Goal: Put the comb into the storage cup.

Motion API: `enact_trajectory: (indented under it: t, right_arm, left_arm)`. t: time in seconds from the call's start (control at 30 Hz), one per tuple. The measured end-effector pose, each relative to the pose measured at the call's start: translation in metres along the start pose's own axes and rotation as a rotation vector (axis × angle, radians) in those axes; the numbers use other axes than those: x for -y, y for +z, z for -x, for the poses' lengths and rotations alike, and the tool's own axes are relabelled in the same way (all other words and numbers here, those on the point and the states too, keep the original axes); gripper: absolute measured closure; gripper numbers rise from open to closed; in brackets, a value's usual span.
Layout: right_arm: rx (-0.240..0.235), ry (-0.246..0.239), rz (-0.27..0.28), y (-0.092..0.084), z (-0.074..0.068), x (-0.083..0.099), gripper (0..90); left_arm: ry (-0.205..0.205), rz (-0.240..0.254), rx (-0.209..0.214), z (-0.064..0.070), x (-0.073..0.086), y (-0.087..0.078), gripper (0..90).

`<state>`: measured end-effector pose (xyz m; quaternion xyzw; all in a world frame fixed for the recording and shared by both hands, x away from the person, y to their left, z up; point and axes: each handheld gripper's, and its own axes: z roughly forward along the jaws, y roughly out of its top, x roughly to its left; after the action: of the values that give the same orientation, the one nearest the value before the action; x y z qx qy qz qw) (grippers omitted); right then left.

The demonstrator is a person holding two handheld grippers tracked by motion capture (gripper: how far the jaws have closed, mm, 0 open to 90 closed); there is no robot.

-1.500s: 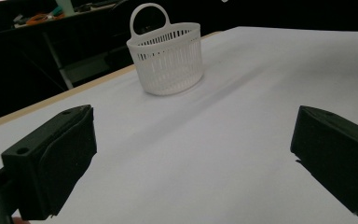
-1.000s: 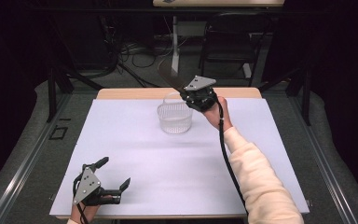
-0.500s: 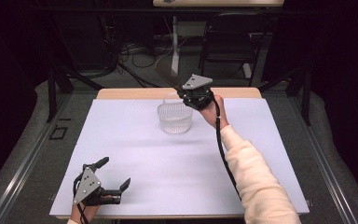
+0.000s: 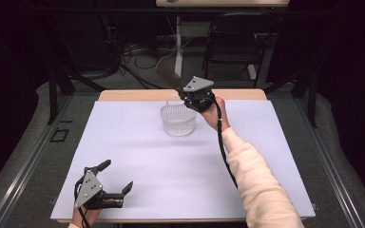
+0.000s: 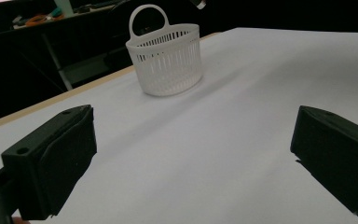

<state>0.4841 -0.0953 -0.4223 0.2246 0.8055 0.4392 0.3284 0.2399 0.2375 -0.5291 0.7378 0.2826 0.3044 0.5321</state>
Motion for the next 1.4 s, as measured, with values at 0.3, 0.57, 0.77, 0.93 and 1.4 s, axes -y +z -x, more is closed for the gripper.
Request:
enact_trajectory:
  t: [0.3,0.57,0.77,0.93,1.4]
  right_arm:
    - [0.002,0.003,0.014,0.006,-0.002,0.002,72.3]
    - [0.001,-0.004,0.024,0.01,-0.004,0.003,72.4]
    - [0.002,0.001,0.03,0.011,-0.006,0.002,72.3]
    - [0.001,0.004,0.039,0.013,-0.007,0.003,72.3]
    - [-0.02,-0.007,0.035,0.023,-0.014,0.004,72.3]
  left_arm:
    - [0.0,0.0,-0.001,0.0,0.0,0.0,0.2]
    - [0.0,0.001,-0.003,0.0,0.0,0.0,0.2]
    - [0.001,0.0,-0.004,0.0,0.0,0.0,0.2]
    - [0.0,0.0,-0.005,0.0,0.0,-0.001,0.2]
    - [0.0,0.001,-0.002,0.0,0.0,-0.001,0.2]
